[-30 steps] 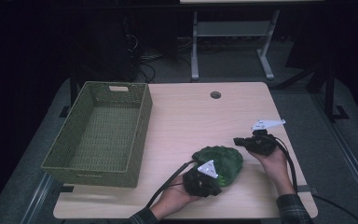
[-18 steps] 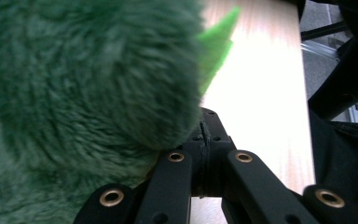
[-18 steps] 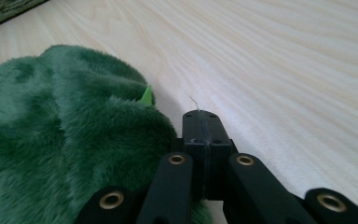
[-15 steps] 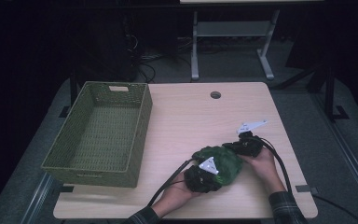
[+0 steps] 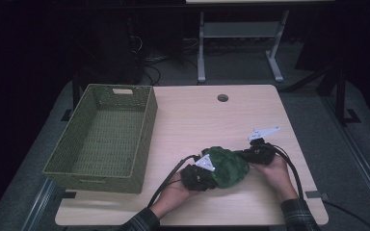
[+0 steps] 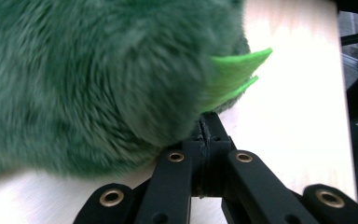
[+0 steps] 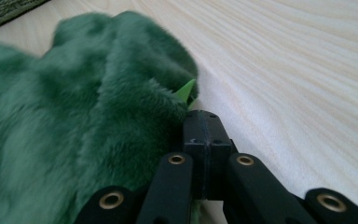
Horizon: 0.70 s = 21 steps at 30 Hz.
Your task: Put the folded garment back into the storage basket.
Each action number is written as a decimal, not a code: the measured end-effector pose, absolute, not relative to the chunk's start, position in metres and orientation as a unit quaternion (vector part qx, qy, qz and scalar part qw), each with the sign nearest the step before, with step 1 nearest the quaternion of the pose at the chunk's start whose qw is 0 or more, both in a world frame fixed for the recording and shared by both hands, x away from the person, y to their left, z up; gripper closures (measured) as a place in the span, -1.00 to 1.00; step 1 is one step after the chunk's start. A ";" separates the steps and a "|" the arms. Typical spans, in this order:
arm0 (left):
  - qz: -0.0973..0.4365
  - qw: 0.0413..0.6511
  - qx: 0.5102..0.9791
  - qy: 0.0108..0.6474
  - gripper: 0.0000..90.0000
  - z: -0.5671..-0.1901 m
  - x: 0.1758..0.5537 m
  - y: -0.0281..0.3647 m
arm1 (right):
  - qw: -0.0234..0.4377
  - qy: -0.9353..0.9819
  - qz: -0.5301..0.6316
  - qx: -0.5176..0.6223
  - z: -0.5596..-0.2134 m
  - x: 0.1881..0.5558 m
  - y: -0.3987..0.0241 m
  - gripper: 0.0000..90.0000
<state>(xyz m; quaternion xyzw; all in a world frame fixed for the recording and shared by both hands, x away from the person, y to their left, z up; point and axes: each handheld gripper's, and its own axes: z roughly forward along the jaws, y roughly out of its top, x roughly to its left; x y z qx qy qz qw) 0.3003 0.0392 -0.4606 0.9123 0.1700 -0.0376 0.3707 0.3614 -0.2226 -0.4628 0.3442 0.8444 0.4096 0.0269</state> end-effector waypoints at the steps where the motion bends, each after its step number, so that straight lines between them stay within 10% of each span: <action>1: -0.035 0.369 0.913 0.172 0.99 -0.460 0.302 0.042 | 0.026 0.846 0.408 0.343 -0.463 0.360 -0.223 1.00; 21: 0.006 0.369 0.902 0.226 0.99 -0.451 0.332 0.086 | 0.026 0.852 0.399 0.336 -0.458 0.324 -0.229 1.00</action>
